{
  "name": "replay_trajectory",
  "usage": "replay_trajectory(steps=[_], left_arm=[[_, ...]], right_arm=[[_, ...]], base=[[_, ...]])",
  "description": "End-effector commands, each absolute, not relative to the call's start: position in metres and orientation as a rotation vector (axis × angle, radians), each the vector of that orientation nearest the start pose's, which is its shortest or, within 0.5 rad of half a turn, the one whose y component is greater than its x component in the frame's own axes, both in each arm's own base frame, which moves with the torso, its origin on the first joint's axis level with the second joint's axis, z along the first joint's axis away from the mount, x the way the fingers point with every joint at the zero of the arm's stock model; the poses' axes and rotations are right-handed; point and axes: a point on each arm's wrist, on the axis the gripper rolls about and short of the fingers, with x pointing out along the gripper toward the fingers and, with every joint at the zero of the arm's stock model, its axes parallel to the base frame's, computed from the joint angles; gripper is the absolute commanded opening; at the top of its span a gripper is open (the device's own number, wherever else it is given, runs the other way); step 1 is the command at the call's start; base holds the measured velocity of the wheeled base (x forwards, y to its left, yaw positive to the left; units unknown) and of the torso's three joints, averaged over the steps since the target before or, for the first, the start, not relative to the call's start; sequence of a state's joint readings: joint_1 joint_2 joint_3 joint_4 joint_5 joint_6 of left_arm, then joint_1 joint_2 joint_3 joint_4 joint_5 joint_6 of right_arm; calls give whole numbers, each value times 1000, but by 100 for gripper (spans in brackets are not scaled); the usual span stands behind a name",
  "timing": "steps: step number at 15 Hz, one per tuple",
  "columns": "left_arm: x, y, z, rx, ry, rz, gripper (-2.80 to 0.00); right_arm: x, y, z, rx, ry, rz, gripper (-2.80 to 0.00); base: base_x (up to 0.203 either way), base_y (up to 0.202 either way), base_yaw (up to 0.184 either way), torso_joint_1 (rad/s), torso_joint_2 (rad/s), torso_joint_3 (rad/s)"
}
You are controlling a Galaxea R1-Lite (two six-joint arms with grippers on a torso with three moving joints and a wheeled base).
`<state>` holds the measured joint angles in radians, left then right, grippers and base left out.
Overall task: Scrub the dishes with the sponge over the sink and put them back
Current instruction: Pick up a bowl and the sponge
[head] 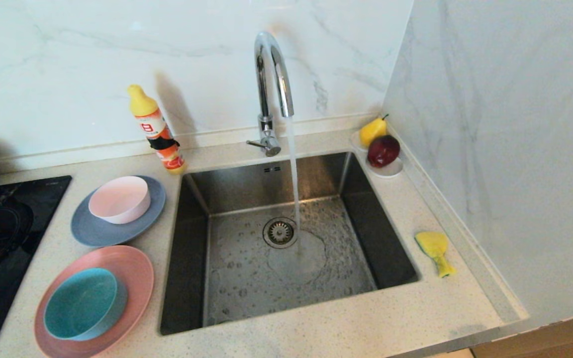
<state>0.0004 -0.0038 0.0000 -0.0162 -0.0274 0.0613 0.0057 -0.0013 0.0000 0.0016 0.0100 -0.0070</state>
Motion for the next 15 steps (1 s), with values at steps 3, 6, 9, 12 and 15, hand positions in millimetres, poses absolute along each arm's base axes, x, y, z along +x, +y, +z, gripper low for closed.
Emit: replay_trajectory(steps=[3, 6, 9, 12, 15], left_arm=[[-21, -1, 72, 61, 1, -28, -280], [-21, -1, 72, 61, 1, -26, -280], [-21, -1, 72, 61, 2, -26, -280], [-21, -1, 72, 61, 1, -26, -280], [-21, -1, 72, 61, 2, -27, -280]], right_arm=[[-23, 0, 75, -17, 0, 18, -280], [-23, 0, 75, -8, -2, 15, -280], [-23, 0, 75, -11, -2, 17, -280], [-23, 0, 75, -18, 0, 12, -280], [-23, 0, 75, -26, -2, 6, -280]], base=[[0, 0, 0, 0, 0, 0], [0, 0, 0, 0, 0, 0], [0, 0, 0, 0, 0, 0], [0, 0, 0, 0, 0, 0], [0, 0, 0, 0, 0, 0]])
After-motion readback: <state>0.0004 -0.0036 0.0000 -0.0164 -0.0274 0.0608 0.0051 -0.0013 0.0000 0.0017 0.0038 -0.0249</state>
